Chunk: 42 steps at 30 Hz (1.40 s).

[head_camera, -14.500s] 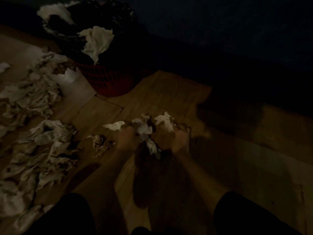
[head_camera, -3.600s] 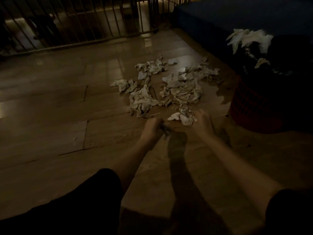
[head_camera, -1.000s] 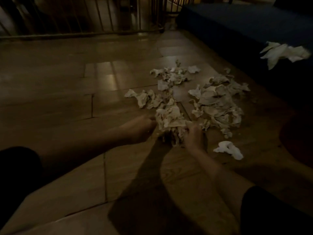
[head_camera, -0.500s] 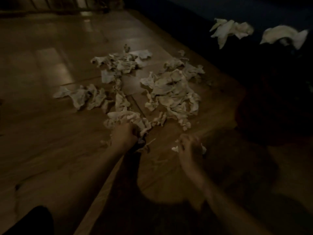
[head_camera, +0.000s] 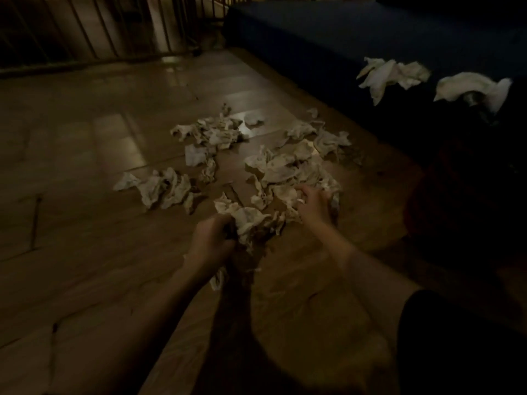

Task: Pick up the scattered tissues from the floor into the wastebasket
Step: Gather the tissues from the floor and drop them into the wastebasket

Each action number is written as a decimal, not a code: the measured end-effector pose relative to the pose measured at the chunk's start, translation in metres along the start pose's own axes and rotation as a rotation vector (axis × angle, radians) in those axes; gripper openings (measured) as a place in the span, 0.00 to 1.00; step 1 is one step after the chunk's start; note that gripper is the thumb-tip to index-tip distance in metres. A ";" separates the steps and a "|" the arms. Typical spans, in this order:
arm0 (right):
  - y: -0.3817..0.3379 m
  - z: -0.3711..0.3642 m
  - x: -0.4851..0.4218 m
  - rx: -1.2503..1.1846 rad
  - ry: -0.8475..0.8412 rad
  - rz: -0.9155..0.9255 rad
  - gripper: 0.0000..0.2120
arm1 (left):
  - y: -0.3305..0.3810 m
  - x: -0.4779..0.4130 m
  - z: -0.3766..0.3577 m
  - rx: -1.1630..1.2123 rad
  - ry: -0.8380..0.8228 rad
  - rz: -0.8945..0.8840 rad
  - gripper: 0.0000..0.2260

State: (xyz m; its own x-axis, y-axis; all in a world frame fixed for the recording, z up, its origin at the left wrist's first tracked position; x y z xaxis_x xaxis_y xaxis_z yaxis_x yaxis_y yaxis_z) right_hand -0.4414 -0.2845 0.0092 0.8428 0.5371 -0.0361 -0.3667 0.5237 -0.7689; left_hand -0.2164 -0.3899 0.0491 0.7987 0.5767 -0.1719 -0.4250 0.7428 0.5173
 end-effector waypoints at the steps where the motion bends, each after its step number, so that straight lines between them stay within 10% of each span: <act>1: 0.009 -0.016 -0.008 -0.007 -0.093 -0.057 0.21 | 0.007 -0.004 0.004 -0.011 0.003 -0.012 0.08; 11: -0.025 -0.075 0.041 0.321 -0.364 0.247 0.07 | 0.032 -0.011 0.039 0.019 0.052 0.128 0.15; 22: -0.160 0.141 -0.003 0.339 -0.415 0.661 0.13 | 0.189 -0.105 0.102 -0.002 0.110 -0.094 0.14; 35: -0.059 0.472 0.002 0.198 0.111 0.375 0.08 | 0.491 -0.174 0.043 0.239 0.066 -0.391 0.19; 42: 0.026 0.476 0.006 0.224 -0.044 0.171 0.05 | 0.537 -0.166 -0.054 0.083 -0.319 -0.436 0.22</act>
State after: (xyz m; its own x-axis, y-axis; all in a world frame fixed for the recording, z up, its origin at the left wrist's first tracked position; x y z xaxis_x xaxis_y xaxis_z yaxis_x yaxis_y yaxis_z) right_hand -0.6333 0.0473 0.2925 0.7453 0.6555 -0.1218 -0.5839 0.5536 -0.5938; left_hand -0.6001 -0.0685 0.3099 0.9884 0.0794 -0.1293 -0.0004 0.8533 0.5215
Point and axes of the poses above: each hand's wrist, its own x-axis away from the middle knuckle, its own z-axis out of the back of the hand, y = z × x, the point moved 10 cm from there along -x, towards the middle knuckle, and after that the axes turned 6 degrees about -x, right-handed, at the moved point
